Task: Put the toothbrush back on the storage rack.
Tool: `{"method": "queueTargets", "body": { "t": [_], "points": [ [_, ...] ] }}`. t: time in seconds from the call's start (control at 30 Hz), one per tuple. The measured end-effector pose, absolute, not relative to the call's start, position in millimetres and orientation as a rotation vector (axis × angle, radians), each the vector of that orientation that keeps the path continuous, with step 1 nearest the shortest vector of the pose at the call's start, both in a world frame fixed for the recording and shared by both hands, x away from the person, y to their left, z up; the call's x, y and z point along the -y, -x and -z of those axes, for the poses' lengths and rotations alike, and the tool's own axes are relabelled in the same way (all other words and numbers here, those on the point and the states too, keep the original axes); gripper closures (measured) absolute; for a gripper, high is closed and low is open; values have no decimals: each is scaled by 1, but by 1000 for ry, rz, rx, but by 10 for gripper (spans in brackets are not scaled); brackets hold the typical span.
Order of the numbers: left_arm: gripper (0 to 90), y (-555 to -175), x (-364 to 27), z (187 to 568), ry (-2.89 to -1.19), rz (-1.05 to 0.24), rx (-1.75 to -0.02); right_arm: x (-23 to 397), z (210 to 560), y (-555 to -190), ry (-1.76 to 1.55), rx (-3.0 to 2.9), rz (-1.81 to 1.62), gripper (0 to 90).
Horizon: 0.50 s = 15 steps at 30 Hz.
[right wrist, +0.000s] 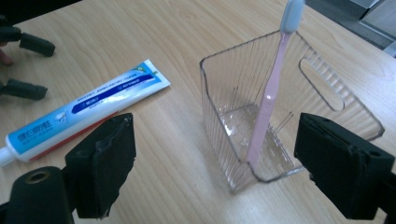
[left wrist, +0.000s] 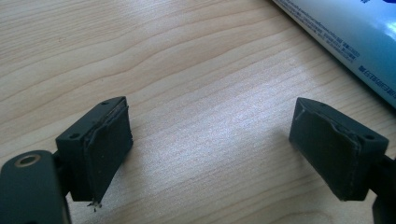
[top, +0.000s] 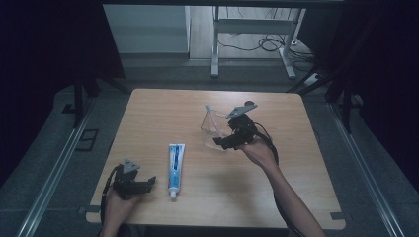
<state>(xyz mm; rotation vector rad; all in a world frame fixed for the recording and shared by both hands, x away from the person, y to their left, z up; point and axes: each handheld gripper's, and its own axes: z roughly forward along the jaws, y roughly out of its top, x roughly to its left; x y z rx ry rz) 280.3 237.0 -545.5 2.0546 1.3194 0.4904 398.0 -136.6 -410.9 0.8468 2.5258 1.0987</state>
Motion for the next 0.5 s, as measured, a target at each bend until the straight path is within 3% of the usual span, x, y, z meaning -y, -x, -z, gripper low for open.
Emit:
{"method": "queueTargets", "body": {
  "t": [0.5],
  "points": [
    [129, -280, -237, 546, -2051, -493, -1319, 153, 420, -372, -816, -2495, -1050, 8]
  ]
}}
